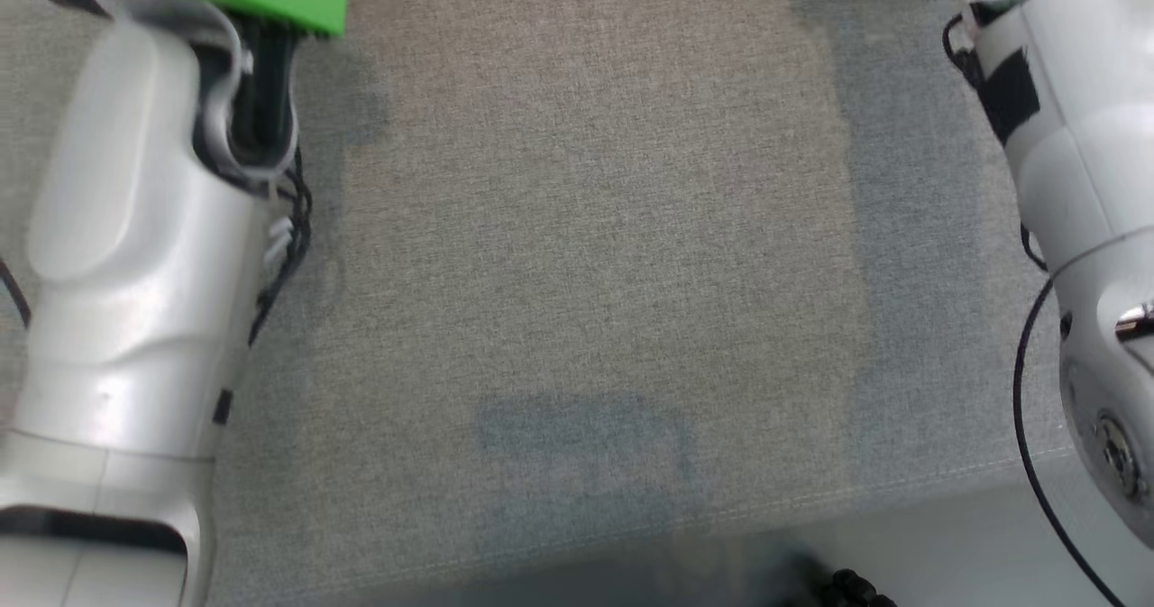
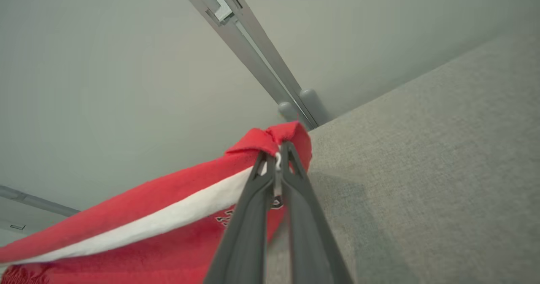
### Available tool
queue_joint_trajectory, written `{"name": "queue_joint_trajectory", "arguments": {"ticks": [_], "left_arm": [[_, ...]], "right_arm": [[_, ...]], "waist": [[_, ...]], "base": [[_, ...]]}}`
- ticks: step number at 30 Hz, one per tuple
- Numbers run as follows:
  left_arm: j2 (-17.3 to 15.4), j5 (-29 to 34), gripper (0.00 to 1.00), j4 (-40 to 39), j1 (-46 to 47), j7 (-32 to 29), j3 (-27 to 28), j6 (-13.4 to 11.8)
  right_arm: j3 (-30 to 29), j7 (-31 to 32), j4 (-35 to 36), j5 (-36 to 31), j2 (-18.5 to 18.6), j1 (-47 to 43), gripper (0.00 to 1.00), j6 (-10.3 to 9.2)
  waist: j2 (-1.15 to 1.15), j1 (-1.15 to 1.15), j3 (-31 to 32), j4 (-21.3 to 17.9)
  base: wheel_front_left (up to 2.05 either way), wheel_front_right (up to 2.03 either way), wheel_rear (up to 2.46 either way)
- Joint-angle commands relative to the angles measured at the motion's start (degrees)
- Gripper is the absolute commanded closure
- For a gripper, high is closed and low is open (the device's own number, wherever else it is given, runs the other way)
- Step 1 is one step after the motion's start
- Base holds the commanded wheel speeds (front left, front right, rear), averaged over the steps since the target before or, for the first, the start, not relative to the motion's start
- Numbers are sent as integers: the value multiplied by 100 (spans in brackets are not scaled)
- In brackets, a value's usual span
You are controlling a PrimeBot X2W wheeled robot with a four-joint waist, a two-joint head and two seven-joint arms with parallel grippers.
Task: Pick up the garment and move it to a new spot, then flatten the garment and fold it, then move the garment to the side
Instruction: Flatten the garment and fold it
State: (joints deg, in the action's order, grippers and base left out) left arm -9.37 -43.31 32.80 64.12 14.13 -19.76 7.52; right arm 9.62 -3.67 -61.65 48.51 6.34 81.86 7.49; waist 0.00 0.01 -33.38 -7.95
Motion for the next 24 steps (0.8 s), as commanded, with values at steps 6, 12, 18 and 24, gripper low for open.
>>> {"name": "queue_joint_trajectory", "arguments": {"ticks": [6,12,18,24], "left_arm": [[-154,-228,100,-469,-1417,79,-267,-14],[-154,-401,100,-857,-2733,-165,-503,-162],[-159,-547,100,-1353,-3851,-331,-623,-539],[-338,-423,100,-1720,-4818,-514,-892,-866]], "right_arm": [[-19,1035,307,459,338,-1175,100,0],[-595,1889,-24,978,431,-2146,100,-4],[-962,2127,-200,1134,421,-2975,100,-5],[-1261,2545,-353,1255,313,-3714,100,-5]], "waist": [[0,-1,684,281],[0,-1,1346,407],[0,-1,1967,456],[0,-1,2628,465]], "base": [[0,0,0],[0,0,0],[0,0,0],[0,0,0]]}}
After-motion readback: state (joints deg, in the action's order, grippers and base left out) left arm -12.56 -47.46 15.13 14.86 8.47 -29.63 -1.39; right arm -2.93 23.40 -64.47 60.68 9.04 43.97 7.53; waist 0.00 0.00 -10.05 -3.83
